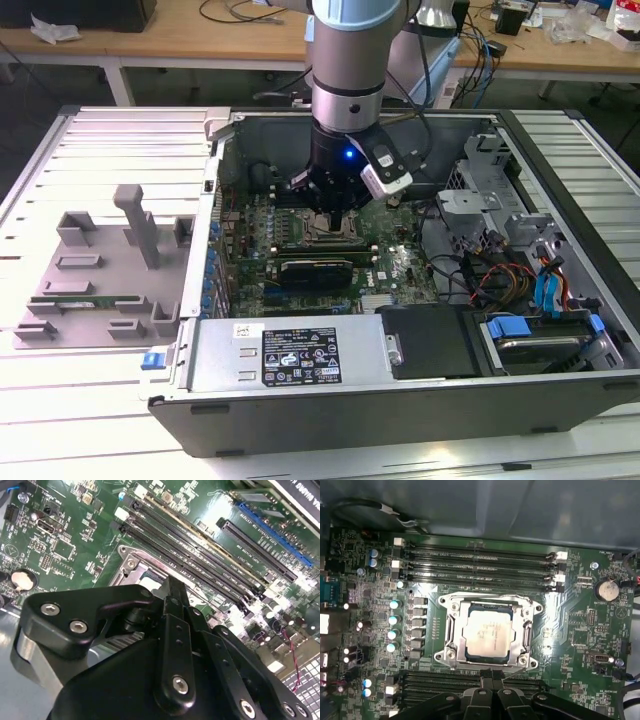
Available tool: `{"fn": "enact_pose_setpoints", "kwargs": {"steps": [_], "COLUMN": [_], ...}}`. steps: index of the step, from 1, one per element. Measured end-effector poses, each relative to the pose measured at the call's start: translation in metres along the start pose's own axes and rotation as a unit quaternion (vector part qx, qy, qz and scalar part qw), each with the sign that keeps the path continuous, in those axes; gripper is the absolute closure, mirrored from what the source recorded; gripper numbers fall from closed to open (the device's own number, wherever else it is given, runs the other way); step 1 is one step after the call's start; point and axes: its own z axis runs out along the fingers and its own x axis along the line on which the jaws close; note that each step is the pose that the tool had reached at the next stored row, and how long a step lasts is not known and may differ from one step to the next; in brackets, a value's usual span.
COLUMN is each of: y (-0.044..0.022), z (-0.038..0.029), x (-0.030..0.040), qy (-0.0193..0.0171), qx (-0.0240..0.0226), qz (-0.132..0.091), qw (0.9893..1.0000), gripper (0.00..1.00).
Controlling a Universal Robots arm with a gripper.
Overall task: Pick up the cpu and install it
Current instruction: 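Install the second cpu locking lever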
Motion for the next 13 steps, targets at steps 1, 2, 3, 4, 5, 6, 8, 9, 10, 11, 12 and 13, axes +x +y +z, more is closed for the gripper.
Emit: {"fn": "enact_pose_setpoints", "kwargs": {"steps": [1, 2, 3, 4, 5, 6, 8, 9, 10, 11, 12, 13], "y": [-0.0001, -0.0005, -0.0009, -0.0015, -0.0015, -0.0020, -0.0106, -0.0138, -0.0141, -0.0140, -0.0137, -0.0133], "z": [-0.0002, -0.0012, -0.0024, -0.0030, -0.0030, -0.0031, -0.0030, -0.0028, -0.0027, -0.0024, -0.0024, -0.0023], "x": [0.0000, 0.0000, 0.0000, 0.0001, 0.0001, 0.0001, 0.0007, 0.0010, 0.0016, 0.0045, 0.0085, 0.0130], "qy": [0.0001, 0.0001, 0.0001, 0.0001, 0.0001, 0.0002, 0.0002, 0.0002, 0.0001, -0.0002, -0.0006, -0.0008], "qx": [0.0001, 0.0001, 0.0001, 0.0000, 0.0000, 0.0001, 0.0001, 0.0000, 0.0000, -0.0001, -0.0001, -0.0001], "qz": [0.000, 0.000, 0.000, 0.000, 0.000, 0.000, 0.000, 0.000, 0.000, 0.000, 0.000, 0.000], "qw": [1.0000, 1.0000, 1.0000, 1.0000, 1.0000, 1.0000, 1.0000, 1.0000, 1.0000, 1.0000, 1.0000, 1.0000], "gripper": [0.89, 0.89, 0.89, 0.89, 0.89, 0.89, 0.89, 0.89, 0.89, 0.89, 0.89, 0.89]}}
